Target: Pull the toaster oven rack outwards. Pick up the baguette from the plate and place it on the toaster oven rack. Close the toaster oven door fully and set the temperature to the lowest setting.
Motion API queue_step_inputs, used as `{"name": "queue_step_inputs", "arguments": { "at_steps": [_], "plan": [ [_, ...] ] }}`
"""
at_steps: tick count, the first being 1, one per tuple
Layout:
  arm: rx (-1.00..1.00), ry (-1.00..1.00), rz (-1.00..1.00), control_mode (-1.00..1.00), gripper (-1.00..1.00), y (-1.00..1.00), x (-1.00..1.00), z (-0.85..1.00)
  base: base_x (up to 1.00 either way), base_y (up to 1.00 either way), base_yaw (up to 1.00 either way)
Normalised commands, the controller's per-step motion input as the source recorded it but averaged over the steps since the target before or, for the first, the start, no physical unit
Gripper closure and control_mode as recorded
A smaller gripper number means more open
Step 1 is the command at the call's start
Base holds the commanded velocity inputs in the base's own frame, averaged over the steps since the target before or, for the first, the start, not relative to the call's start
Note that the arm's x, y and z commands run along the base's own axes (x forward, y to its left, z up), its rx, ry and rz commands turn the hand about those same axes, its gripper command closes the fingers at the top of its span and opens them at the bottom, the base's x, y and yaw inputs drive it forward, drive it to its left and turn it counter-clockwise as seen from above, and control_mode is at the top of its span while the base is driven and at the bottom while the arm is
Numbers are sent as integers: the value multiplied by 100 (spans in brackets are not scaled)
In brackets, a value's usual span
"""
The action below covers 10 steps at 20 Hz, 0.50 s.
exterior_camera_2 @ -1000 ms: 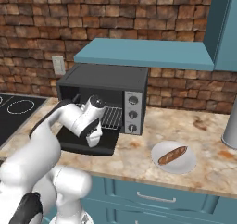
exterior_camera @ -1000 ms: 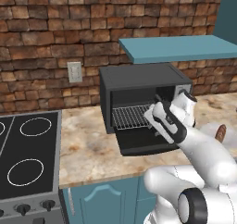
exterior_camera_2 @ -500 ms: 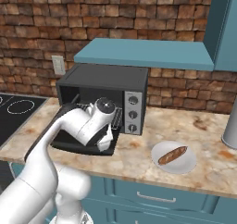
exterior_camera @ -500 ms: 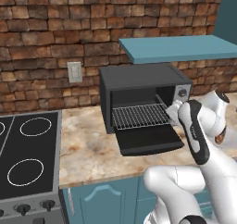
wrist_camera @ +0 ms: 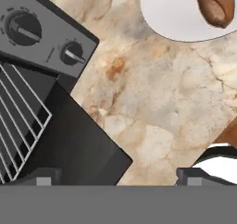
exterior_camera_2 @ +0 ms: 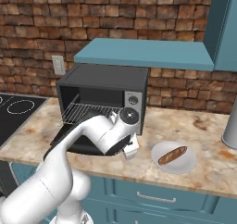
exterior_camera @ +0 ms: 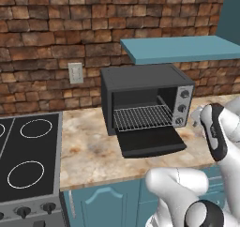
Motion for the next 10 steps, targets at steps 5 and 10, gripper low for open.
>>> {"name": "queue_step_inputs", "arguments": {
  "at_steps": [5, 10],
  "plan": [
    [-5, 16, 0, -100, -100, -100, 0, 16, 0, 0, 0],
    [-2, 19, 0, -100, -100, -95, 0, 3, 0, 0, 0]
  ]
}}
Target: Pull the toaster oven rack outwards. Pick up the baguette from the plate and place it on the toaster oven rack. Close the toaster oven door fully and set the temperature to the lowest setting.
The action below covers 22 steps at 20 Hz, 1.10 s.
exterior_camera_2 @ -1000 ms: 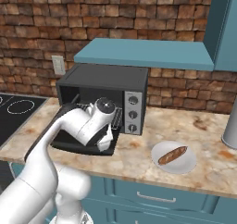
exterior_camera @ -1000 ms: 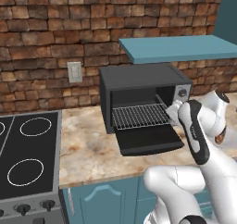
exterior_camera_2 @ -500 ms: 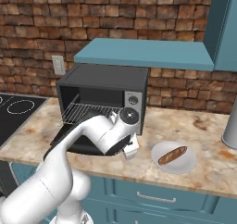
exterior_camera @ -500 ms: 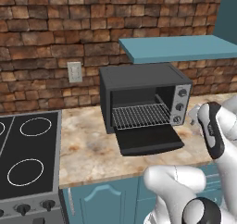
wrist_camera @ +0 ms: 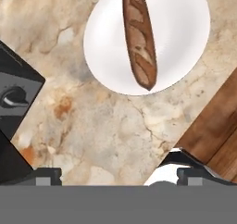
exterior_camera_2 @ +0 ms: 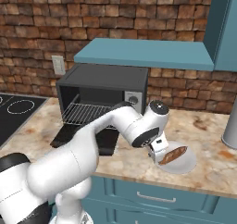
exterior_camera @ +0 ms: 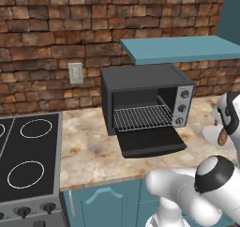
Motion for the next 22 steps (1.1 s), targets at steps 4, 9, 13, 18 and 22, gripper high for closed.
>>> {"name": "queue_step_inputs", "arguments": {
  "at_steps": [4, 9, 13, 18, 22],
  "plan": [
    [-2, 9, 2, -100, -100, -53, 4, -11, 0, 0, 0],
    [-7, 0, 3, -100, -100, -35, 18, -41, 0, 0, 0],
    [-11, 0, 2, -100, -100, -18, 25, -56, 0, 0, 0],
    [-7, 0, 1, -100, -100, -14, 50, -37, 0, 0, 0],
    [-6, 1, 0, -100, -100, -19, 33, -37, 0, 0, 0]
  ]
}}
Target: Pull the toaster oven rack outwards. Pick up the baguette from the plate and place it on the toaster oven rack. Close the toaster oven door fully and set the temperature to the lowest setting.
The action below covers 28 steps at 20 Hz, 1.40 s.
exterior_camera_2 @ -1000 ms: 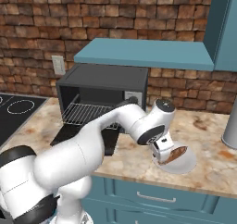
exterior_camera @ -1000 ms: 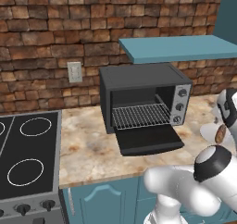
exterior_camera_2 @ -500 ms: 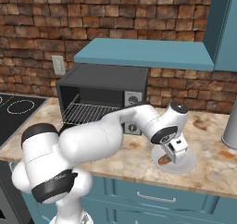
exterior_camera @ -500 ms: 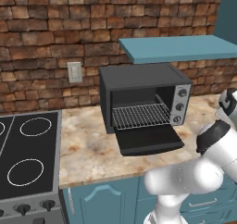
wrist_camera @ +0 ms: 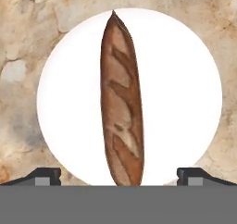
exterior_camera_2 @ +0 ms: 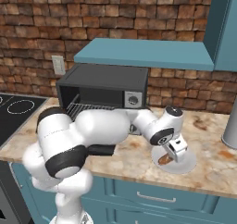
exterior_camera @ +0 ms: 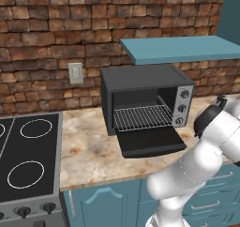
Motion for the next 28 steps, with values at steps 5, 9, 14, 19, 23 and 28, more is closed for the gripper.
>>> {"name": "queue_step_inputs", "arguments": {
  "at_steps": [5, 9, 14, 19, 23, 28],
  "plan": [
    [-4, 3, 0, -100, -100, -14, 8, -40, 0, 0, 0],
    [-1, 2, 0, -100, -100, -6, 18, -31, 0, 0, 0],
    [0, 2, 0, -100, -100, -3, 15, -25, 0, 0, 0],
    [0, 2, 0, -100, -100, -7, 1, -24, 0, 0, 0],
    [0, 4, 0, -100, 100, 0, 9, -22, 0, 0, 0],
    [0, 5, 0, -100, 100, 1, 0, 5, 0, 0, 0]
  ]
}}
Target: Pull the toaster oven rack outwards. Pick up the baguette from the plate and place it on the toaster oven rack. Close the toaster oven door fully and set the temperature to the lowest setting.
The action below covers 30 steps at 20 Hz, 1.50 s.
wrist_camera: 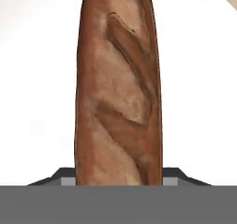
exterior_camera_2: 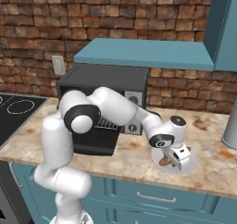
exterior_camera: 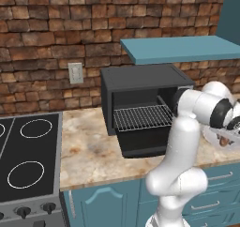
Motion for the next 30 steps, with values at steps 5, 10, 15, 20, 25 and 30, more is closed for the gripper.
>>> {"name": "queue_step_inputs", "arguments": {
  "at_steps": [5, 10, 15, 20, 25, 30],
  "plan": [
    [0, -7, 0, -100, 100, 30, -35, 97, 0, 0, 0],
    [0, -2, 0, -100, 100, 64, -20, 100, 0, 0, 0],
    [0, 0, 0, -100, 100, 100, -17, 88, 0, 0, 0],
    [0, 0, 0, -100, 100, 95, -26, 79, 0, 0, 0],
    [0, 4, 0, -100, 100, 93, -8, 55, 0, 0, 0],
    [3, 2, -2, -100, 100, 92, 0, 26, 0, 0, 0]
  ]
}}
